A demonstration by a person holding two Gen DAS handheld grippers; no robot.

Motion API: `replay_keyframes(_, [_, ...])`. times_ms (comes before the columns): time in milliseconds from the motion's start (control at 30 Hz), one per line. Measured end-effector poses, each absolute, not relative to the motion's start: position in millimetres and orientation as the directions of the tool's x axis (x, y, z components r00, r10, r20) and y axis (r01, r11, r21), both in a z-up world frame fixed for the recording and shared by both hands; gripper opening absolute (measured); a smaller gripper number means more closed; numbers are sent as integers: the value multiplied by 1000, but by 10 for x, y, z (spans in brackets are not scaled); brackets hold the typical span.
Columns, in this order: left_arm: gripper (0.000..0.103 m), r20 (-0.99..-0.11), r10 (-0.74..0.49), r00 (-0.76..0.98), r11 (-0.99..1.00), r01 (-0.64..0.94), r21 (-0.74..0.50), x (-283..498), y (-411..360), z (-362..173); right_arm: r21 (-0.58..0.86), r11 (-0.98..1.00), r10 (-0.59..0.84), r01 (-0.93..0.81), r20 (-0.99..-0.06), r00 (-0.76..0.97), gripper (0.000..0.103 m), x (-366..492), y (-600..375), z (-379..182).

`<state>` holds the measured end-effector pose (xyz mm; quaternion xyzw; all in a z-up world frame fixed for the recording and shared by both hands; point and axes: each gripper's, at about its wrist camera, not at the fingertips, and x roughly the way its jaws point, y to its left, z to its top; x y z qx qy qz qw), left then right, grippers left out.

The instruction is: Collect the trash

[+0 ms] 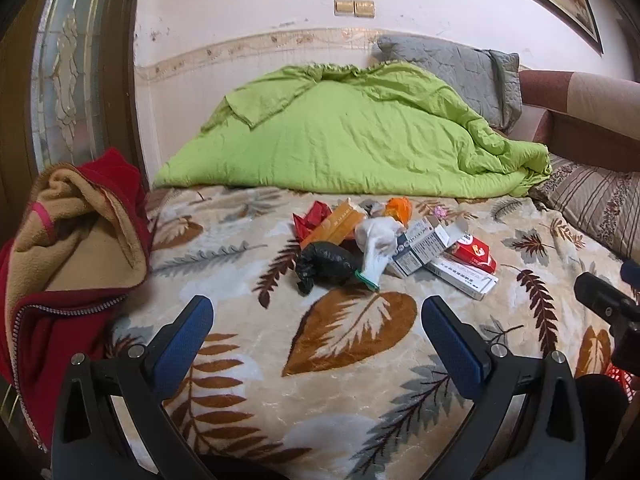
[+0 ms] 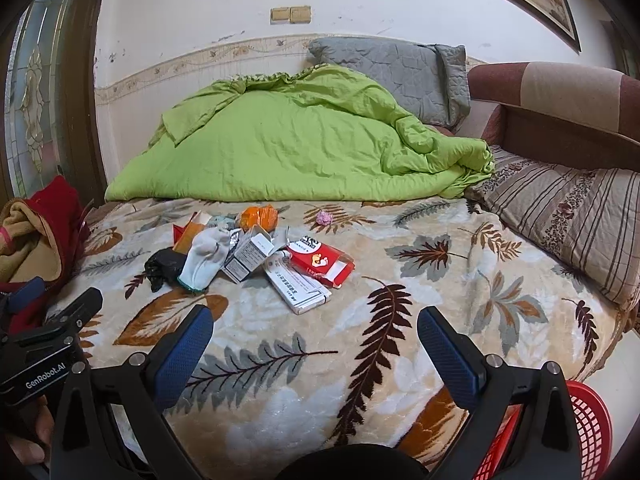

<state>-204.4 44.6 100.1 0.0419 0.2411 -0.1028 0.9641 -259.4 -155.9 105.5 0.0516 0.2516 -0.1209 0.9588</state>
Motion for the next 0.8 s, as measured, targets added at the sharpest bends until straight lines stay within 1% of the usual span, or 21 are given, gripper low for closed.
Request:
replay_keyframes(133, [103, -512, -191, 837, 975, 220, -4, -1946, 456, 924, 71, 966, -177, 249, -523, 834, 103, -2548, -1620, 1001])
replay_keyframes(300, [103, -561, -211, 801, 969, 249, -9, -1792, 395, 805, 110, 970, -120, 216, -554, 824, 100, -2483, -1681, 939])
replay_keyframes(367, [103, -561, -228, 796, 963, 269, -10, -1755, 381, 802, 130, 974, -74, 184, -586, 807, 98, -2390, -1697, 900])
replay_keyframes(400, [103, -564, -237, 791, 960, 280, -10, -1726, 374, 805, 146, 977, -36, 158, -611, 791, 94, -2319, -1713, 871])
replay_keyframes(433, [98, -570, -253, 782, 955, 297, -16, -1694, 366, 813, 177, 977, 19, 121, -636, 771, 90, -2224, -1743, 835])
replay_keyframes(467, [88, -572, -262, 777, 951, 309, -15, -1663, 359, 826, 196, 975, 47, 107, -650, 759, 86, -2159, -1771, 814])
replay_keyframes(533, [76, -577, -259, 775, 947, 321, 6, -1568, 340, 868, 231, 970, 109, 77, -696, 710, 86, -1934, -1834, 747])
replay_keyframes(633, [74, -603, -289, 743, 935, 354, -12, -1361, 336, 913, 229, 972, 143, 49, -747, 649, 86, -1584, -1919, 646])
replay_keyframes(700, [71, -633, -316, 707, 927, 373, -47, -1180, 345, 918, 218, 975, 141, 46, -765, 629, 86, -1416, -1973, 591])
replay_keyframes(767, [64, -658, -325, 680, 924, 376, -67, -1021, 367, 898, 230, 972, 159, 44, -786, 598, 86, -1230, -2057, 521])
replay_keyframes(800, [63, -670, -327, 666, 924, 375, -78, -936, 389, 875, 222, 974, 152, 45, -788, 597, 86, -1157, -2084, 505])
